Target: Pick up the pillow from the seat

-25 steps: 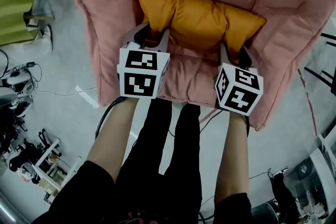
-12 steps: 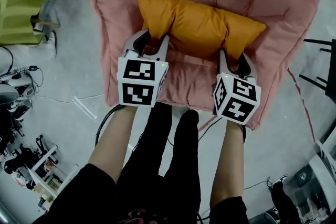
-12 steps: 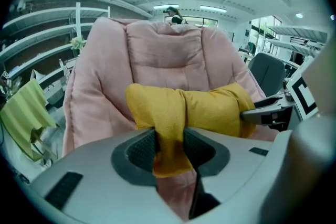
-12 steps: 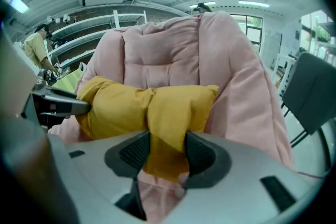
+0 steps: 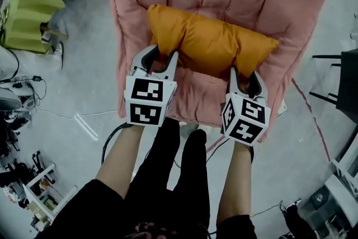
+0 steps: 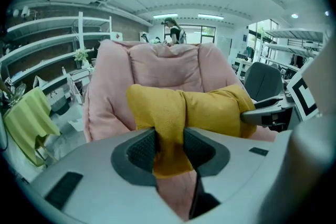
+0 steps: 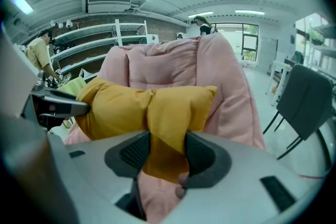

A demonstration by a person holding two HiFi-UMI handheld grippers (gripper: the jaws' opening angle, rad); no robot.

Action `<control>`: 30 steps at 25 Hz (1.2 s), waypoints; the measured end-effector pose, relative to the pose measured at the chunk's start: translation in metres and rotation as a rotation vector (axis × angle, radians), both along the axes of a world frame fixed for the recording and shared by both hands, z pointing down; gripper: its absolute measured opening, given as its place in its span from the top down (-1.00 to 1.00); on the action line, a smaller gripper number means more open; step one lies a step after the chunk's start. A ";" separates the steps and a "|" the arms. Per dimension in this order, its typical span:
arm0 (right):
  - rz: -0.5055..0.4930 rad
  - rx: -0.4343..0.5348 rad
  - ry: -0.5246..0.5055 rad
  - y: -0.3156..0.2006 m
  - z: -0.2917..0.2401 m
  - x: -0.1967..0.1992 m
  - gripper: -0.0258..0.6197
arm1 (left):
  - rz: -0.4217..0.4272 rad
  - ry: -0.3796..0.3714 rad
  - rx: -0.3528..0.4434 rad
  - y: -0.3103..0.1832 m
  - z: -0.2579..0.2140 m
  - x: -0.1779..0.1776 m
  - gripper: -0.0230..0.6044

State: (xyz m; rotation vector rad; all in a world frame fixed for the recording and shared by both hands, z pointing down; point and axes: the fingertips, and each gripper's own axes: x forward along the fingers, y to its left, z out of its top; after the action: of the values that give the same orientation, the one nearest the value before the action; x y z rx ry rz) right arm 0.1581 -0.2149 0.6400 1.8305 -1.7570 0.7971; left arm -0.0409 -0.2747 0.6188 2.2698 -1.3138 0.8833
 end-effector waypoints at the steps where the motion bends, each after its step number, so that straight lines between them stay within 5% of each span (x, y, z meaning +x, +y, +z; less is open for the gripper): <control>1: 0.001 0.011 0.003 0.001 -0.008 -0.001 0.24 | 0.001 0.003 0.010 0.000 -0.008 -0.001 0.43; 30: -0.019 0.222 0.047 0.009 -0.215 -0.015 0.24 | -0.021 0.058 0.206 0.016 -0.211 -0.019 0.43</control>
State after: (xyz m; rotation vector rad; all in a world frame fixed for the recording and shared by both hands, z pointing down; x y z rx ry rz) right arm 0.1430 -0.2057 0.4250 1.9522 -1.8931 0.5652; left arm -0.0598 -0.2591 0.4075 2.4106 -1.4591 0.6974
